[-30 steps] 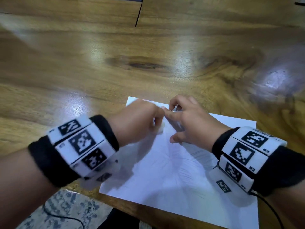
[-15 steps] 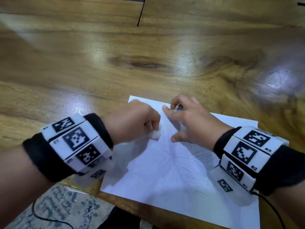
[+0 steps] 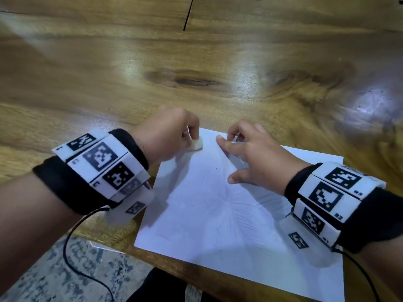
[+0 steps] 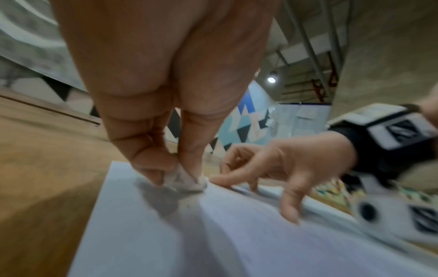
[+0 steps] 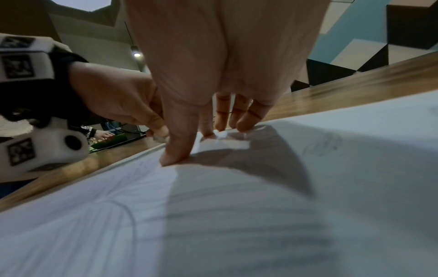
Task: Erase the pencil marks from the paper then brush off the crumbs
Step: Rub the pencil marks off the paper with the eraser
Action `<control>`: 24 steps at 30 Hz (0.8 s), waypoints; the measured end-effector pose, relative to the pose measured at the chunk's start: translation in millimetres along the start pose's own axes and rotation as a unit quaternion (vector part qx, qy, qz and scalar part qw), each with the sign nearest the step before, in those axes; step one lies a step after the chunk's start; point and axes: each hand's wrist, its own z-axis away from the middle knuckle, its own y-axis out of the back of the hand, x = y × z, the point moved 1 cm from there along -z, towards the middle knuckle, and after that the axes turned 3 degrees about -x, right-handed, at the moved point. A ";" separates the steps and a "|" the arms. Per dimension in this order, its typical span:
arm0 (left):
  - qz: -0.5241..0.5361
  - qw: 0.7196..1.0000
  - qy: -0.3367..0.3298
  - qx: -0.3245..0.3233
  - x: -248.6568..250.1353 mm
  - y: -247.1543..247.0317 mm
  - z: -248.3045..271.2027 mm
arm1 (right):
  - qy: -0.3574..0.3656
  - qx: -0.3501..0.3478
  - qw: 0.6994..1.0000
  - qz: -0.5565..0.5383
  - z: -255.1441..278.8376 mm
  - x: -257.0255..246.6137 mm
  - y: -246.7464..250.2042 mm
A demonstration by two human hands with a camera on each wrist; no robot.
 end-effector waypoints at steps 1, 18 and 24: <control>0.001 1.000 0.003 0.008 0.3 -1.5 2.8 | 0.000 0.000 1.000 -0.003 -0.1 0.2 0.1; 0.035 0.988 -0.019 -0.149 -1.0 -9.4 31.5 | 0.003 0.009 1.000 -0.023 1.3 0.3 0.4; 0.155 0.983 0.031 -0.097 -0.1 -1.4 9.4 | 0.001 0.021 0.999 -0.036 1.4 0.8 -0.8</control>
